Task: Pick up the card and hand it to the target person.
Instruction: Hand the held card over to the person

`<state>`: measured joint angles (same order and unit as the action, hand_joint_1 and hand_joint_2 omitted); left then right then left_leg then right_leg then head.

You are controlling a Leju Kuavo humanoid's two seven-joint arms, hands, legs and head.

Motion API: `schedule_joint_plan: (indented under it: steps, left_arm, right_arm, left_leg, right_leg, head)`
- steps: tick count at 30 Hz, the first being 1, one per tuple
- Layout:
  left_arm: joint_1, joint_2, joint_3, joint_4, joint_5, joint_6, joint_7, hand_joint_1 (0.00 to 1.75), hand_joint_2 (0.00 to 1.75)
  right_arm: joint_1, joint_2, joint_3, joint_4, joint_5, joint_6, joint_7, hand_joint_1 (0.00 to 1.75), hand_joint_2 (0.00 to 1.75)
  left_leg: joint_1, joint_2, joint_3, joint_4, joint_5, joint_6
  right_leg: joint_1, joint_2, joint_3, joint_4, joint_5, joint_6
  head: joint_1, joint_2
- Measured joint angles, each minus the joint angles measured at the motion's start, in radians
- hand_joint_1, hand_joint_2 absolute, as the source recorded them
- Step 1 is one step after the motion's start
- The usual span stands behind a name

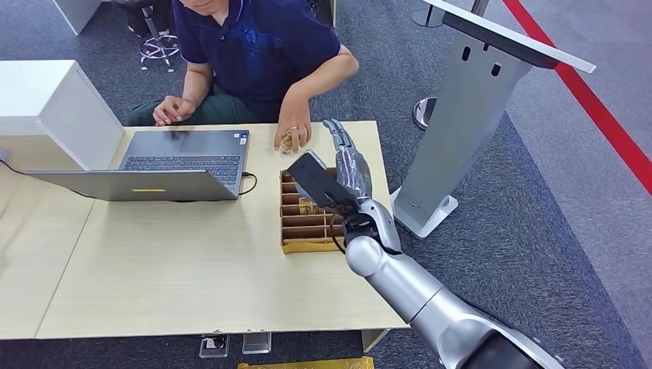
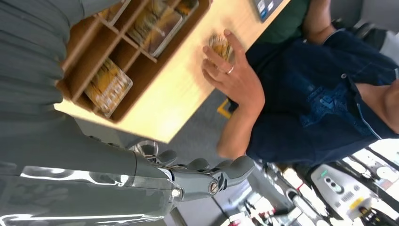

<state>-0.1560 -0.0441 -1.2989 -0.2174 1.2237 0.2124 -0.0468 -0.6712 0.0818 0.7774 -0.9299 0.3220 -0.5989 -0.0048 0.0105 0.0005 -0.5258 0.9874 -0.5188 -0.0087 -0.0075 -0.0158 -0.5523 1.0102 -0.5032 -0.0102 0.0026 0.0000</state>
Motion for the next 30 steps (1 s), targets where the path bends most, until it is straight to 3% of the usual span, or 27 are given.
schedule_joint_plan:
  steps: [6, 13, 22, 30]
  left_arm:
    - [0.011, 0.009, 0.001, 0.000, 0.012, 0.000, -0.010, 0.00, 0.00]
    - [0.025, 0.023, 0.003, 0.000, 0.026, 0.000, -0.025, 0.00, 0.00]
    - [0.036, 0.028, 0.014, 0.000, 0.054, 0.003, -0.054, 0.00, 0.00]
    - [0.039, 0.029, 0.035, 0.000, 0.070, 0.010, -0.055, 0.00, 0.00]
  right_arm:
    - [0.154, -0.086, -0.048, -0.219, -0.238, 0.088, -0.114, 0.00, 1.75]
    - [0.319, -0.180, -0.086, -0.444, -0.329, 0.162, -0.166, 0.00, 1.75]
    - [0.486, -0.217, -0.121, -0.524, -0.376, 0.260, -0.228, 0.00, 1.75]
    - [0.553, -0.218, -0.150, -0.513, -0.421, 0.341, -0.282, 0.00, 1.75]
  left_leg:
    - [0.000, 0.000, 0.000, 0.000, 0.000, 0.000]
    - [0.000, 0.000, 0.000, 0.000, 0.000, 0.000]
    - [0.000, 0.000, 0.000, 0.000, 0.000, 0.000]
    - [0.000, 0.000, 0.000, 0.000, 0.000, 0.000]
  right_leg:
    - [0.000, 0.000, 0.000, 0.000, 0.000, 0.000]
    - [0.000, 0.000, 0.000, 0.000, 0.000, 0.000]
    - [0.000, 0.000, 0.001, 0.000, 0.000, 0.000]
    - [0.000, 0.000, 0.001, 0.000, 0.000, 0.000]
  head:
    - [0.000, 0.000]
    - [-0.001, 0.000]
    - [-0.001, 0.000]
    - [0.000, 0.000]
